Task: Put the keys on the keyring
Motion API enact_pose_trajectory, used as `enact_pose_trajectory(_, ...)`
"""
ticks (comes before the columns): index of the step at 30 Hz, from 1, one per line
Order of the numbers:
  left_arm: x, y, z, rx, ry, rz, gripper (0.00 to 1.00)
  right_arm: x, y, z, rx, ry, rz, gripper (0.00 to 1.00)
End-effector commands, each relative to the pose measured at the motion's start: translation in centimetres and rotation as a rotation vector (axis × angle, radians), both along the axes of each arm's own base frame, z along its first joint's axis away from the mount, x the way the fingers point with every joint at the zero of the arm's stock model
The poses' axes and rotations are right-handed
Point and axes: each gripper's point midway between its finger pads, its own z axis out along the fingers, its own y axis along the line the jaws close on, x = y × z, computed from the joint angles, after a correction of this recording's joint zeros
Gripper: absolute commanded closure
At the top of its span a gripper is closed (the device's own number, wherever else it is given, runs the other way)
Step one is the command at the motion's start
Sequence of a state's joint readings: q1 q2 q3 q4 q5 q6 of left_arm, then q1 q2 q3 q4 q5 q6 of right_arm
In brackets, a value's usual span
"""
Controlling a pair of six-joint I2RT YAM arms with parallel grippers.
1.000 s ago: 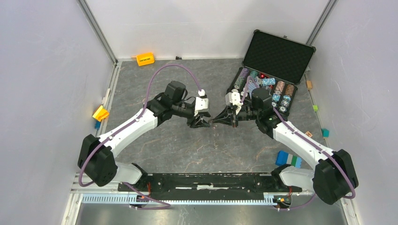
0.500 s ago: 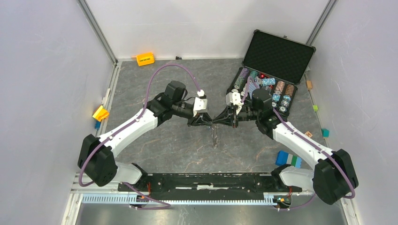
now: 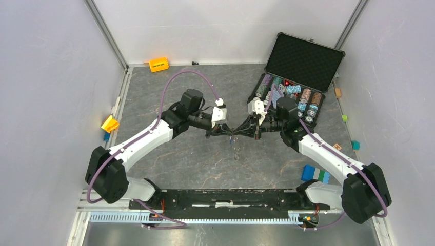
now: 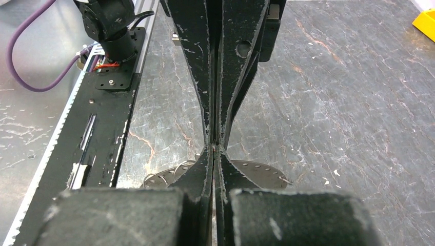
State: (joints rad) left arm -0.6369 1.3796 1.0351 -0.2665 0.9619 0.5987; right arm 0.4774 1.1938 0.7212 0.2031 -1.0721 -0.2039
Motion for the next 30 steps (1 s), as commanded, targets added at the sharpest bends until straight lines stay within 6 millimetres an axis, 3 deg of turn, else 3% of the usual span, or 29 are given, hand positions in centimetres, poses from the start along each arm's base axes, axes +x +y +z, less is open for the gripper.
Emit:
enact_pose_trajectory(1, 0.3, 0.6, 1.0, 0.01, -0.013, 0.067, 0.98, 1.0, -0.3, 0.8, 0.015, -0.06, -0.03, 1.0)
enact_pose_trajectory(2, 0.7, 0.7, 1.1, 0.027, -0.017, 0.099, 0.98, 1.3, -0.4, 0.7, 0.004, -0.061, -0.041, 0.98)
enact_pose_trajectory(8, 2.1, 1.8, 0.4, 0.201, -0.061, 0.247, 0.98, 1.8, -0.2, 1.1, -0.022, -0.047, -0.041, 0.64)
enact_pose_trajectory(17, 2.2, 2.5, 1.4, 0.291, -0.09, 0.343, 0.98, 1.7, 0.6, 1.3, -0.011, -0.002, 0.012, 0.51)
enact_pose_trajectory(30, 1.1, 1.7, 1.6, 0.297, -0.093, 0.337, 0.98, 1.2, 1.9, 0.4, 0.008, 0.064, 0.063, 0.53)
